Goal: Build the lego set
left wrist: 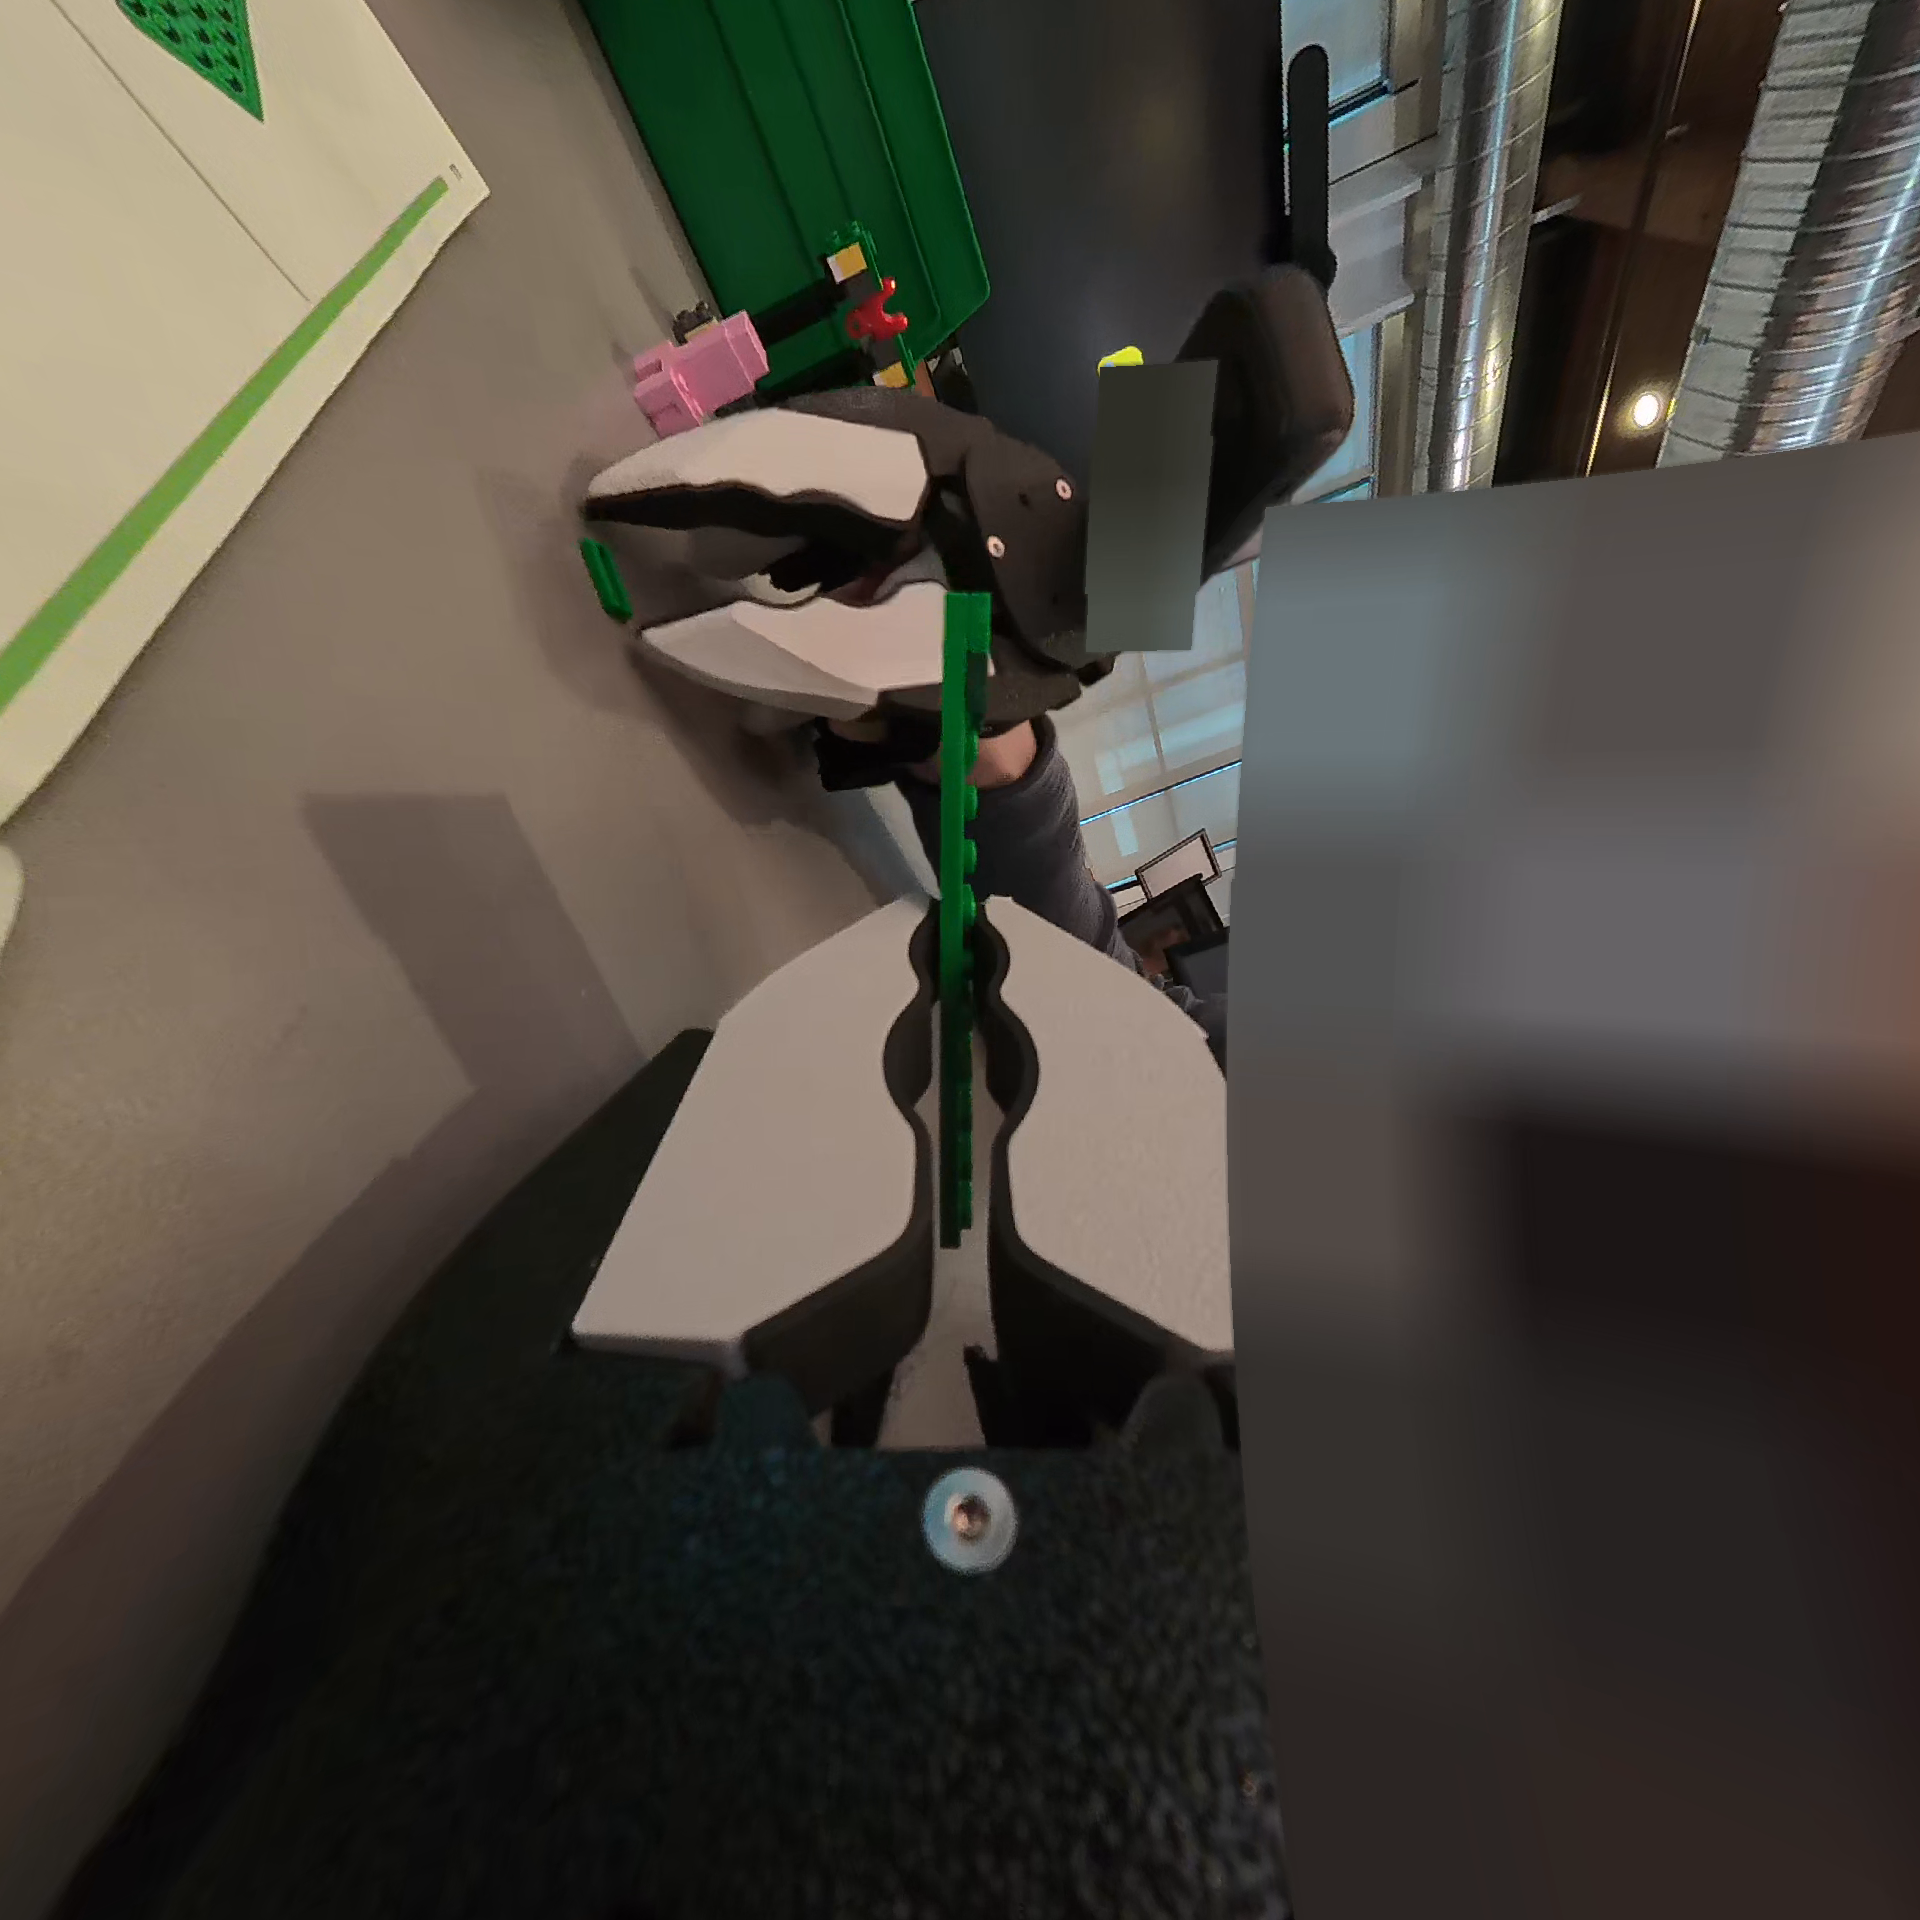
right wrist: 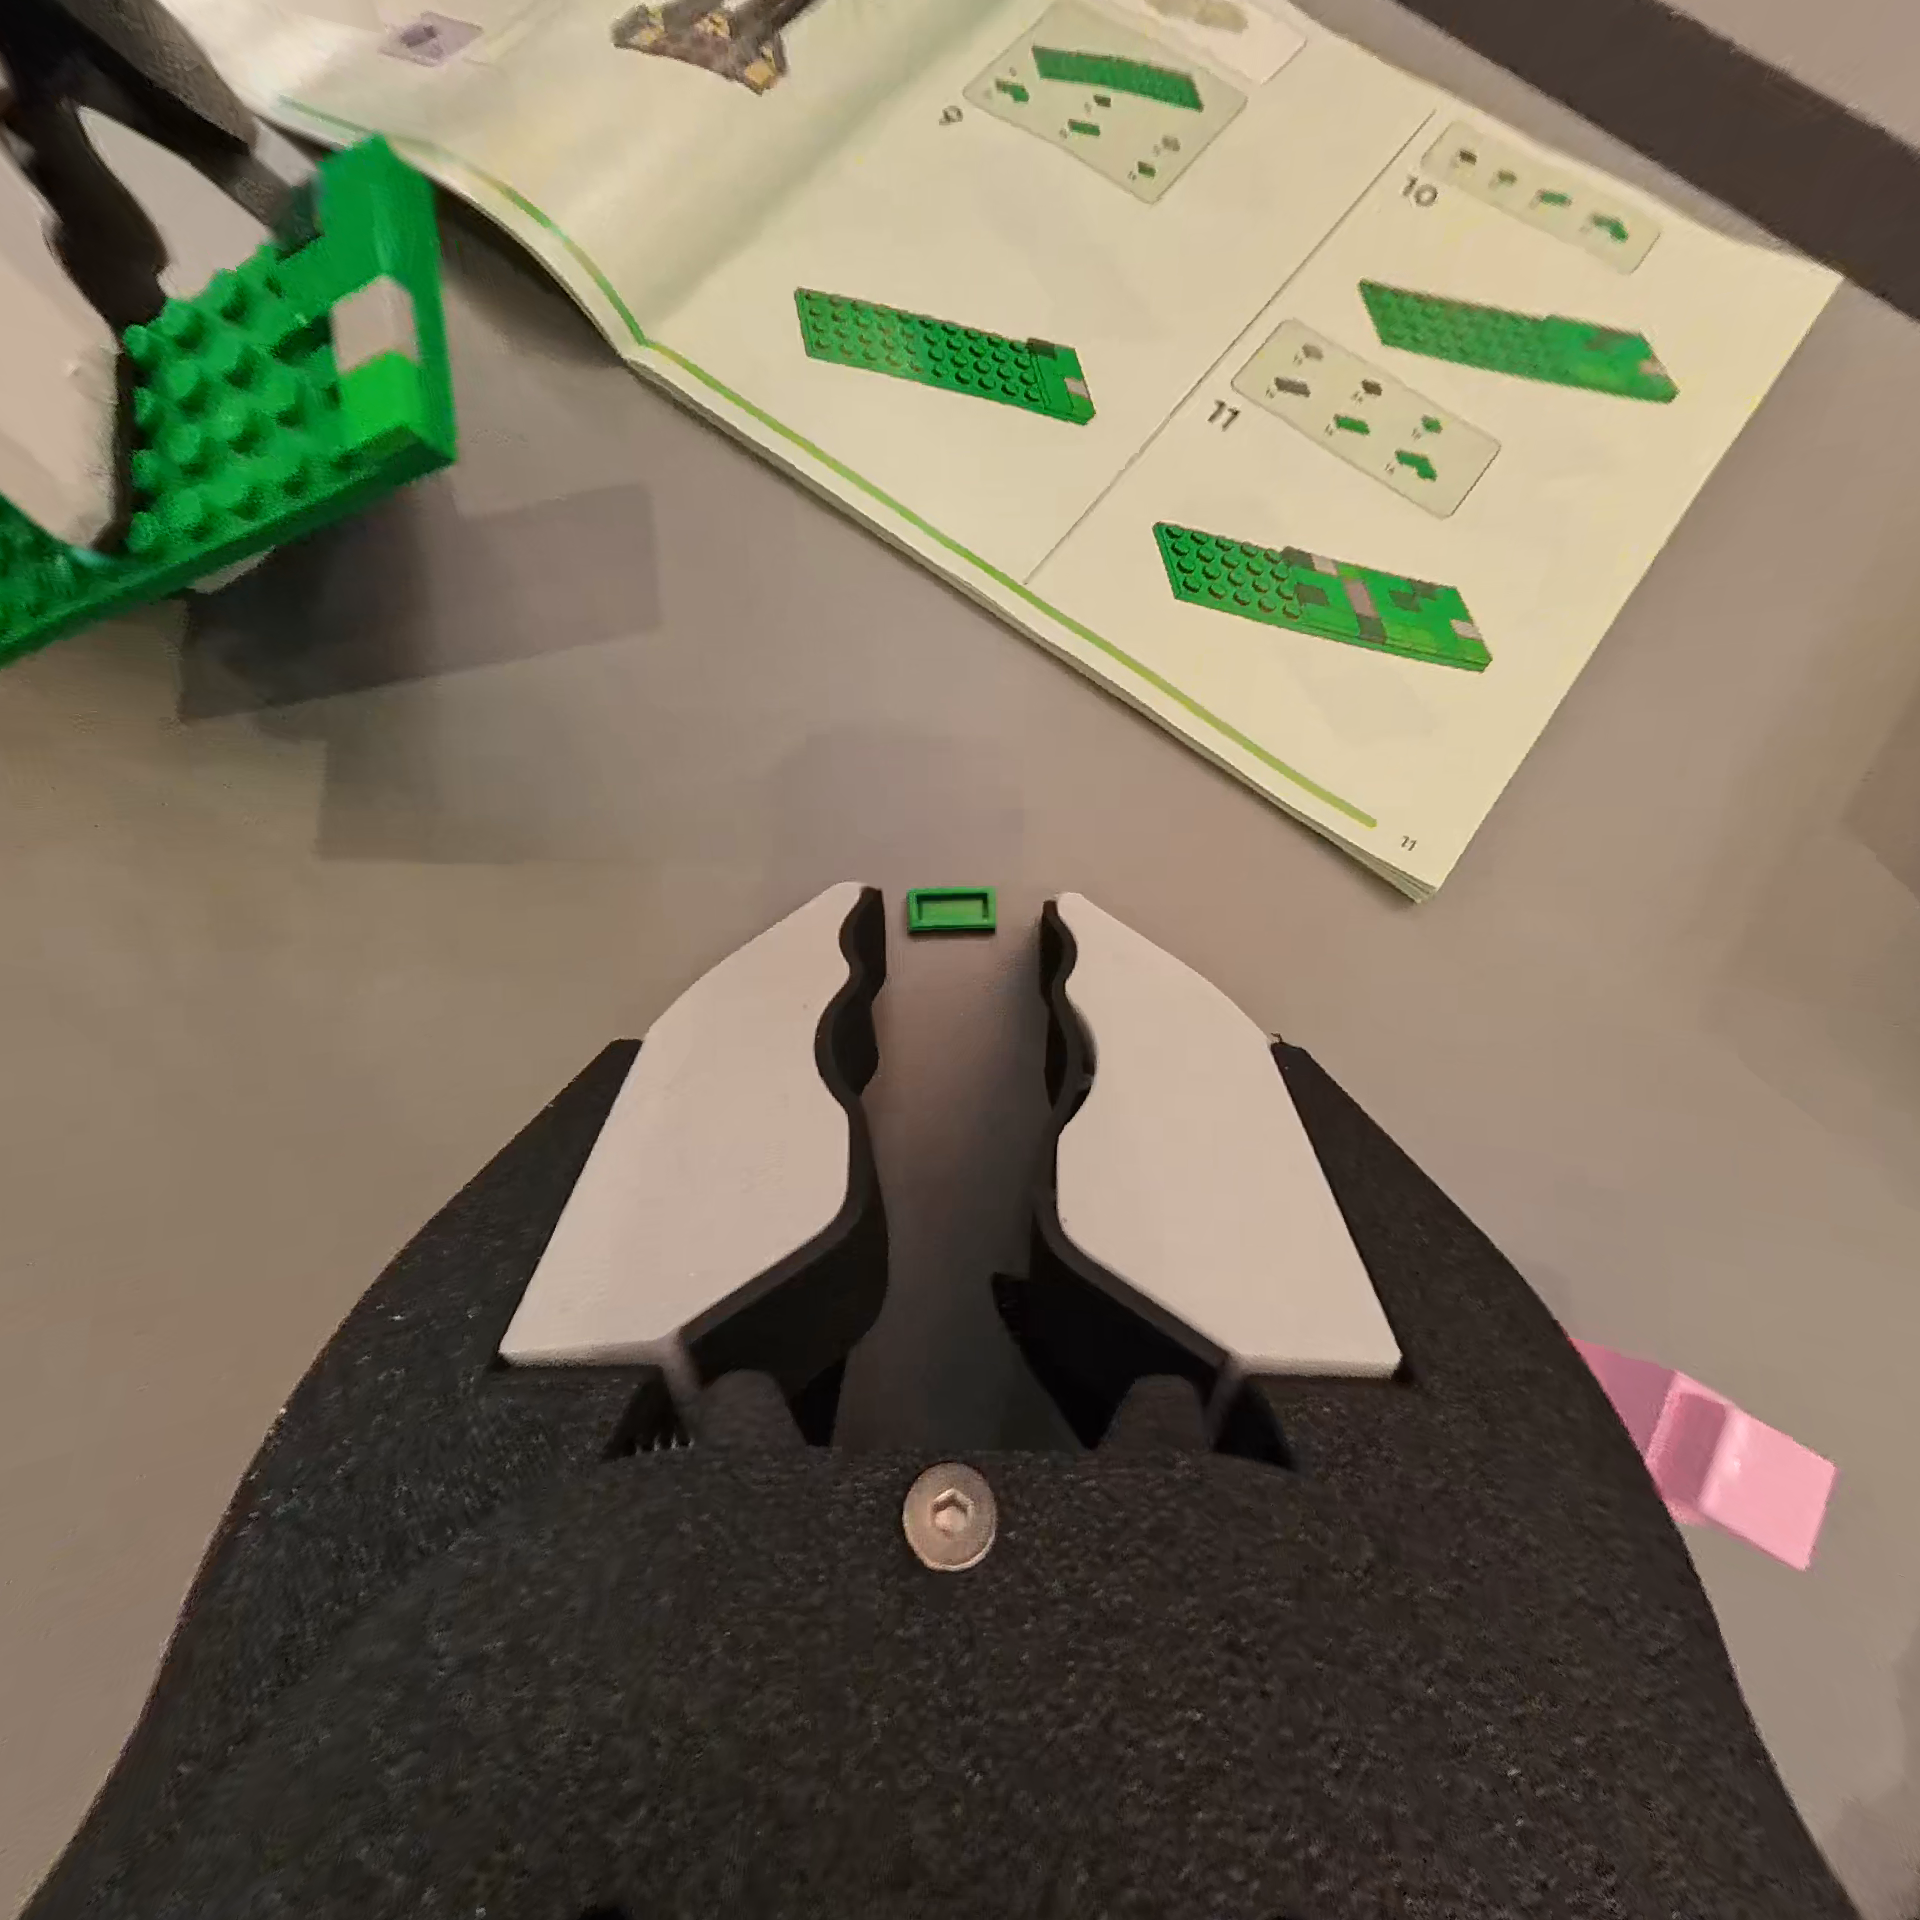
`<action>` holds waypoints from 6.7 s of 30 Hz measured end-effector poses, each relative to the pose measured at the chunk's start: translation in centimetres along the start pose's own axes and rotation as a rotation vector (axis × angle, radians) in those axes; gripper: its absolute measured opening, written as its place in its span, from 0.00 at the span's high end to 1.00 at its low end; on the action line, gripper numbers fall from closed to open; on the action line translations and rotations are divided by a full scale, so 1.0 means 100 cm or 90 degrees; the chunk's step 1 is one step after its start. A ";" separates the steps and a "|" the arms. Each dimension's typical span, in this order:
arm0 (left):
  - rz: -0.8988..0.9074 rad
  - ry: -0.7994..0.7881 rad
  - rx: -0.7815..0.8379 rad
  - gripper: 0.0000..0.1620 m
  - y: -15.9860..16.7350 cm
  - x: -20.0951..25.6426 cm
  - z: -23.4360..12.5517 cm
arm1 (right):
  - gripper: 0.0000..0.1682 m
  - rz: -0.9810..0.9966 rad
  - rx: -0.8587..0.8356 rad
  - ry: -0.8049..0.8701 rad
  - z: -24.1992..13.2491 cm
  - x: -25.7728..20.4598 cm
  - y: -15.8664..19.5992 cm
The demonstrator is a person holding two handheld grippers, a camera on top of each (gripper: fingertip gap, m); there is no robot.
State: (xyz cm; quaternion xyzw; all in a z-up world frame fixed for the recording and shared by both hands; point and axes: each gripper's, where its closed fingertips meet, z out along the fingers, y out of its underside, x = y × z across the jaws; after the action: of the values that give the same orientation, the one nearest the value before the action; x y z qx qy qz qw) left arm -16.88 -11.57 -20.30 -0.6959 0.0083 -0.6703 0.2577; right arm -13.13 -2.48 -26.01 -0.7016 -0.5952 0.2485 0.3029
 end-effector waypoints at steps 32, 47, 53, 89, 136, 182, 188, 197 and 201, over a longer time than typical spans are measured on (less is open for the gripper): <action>-0.011 0.057 -0.033 0.98 0.008 0.011 -0.001 | 0.87 -0.001 -0.974 -0.105 -0.079 0.005 0.075; -0.006 0.088 -0.115 0.98 0.024 0.019 0.023 | 0.87 -0.261 -0.111 -0.041 -0.104 0.007 0.049; 0.007 0.122 -0.162 0.98 0.030 0.028 0.050 | 0.88 -0.319 -0.060 -0.119 -0.092 0.007 0.069; 0.011 0.034 -0.050 0.98 0.005 0.008 0.053 | 0.95 0.078 -0.071 0.100 -0.058 0.001 0.058; -0.163 0.034 0.171 0.98 0.007 0.004 0.067 | 0.96 -0.310 -0.102 -0.015 -0.059 -0.043 -0.033; -0.152 0.060 0.173 0.98 0.006 0.009 0.066 | 0.88 0.418 0.229 -0.314 -0.060 -0.050 -0.039; -0.151 0.064 0.172 0.97 0.007 0.010 0.066 | 0.91 0.443 0.255 -0.325 -0.058 -0.049 -0.040; -0.144 0.065 0.170 0.97 0.007 0.010 0.067 | 0.94 0.484 0.288 -0.325 -0.059 -0.049 -0.041; -0.141 0.064 0.167 0.97 0.008 0.010 0.068 | 0.95 0.552 0.331 -0.325 -0.060 -0.048 -0.041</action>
State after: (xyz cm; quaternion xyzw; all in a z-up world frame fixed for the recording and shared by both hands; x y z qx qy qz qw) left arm -10.19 -10.26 -19.43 -0.6187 -0.1432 -0.7236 0.2705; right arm -12.52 -7.58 -19.00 -0.7019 -0.2259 0.6504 0.1825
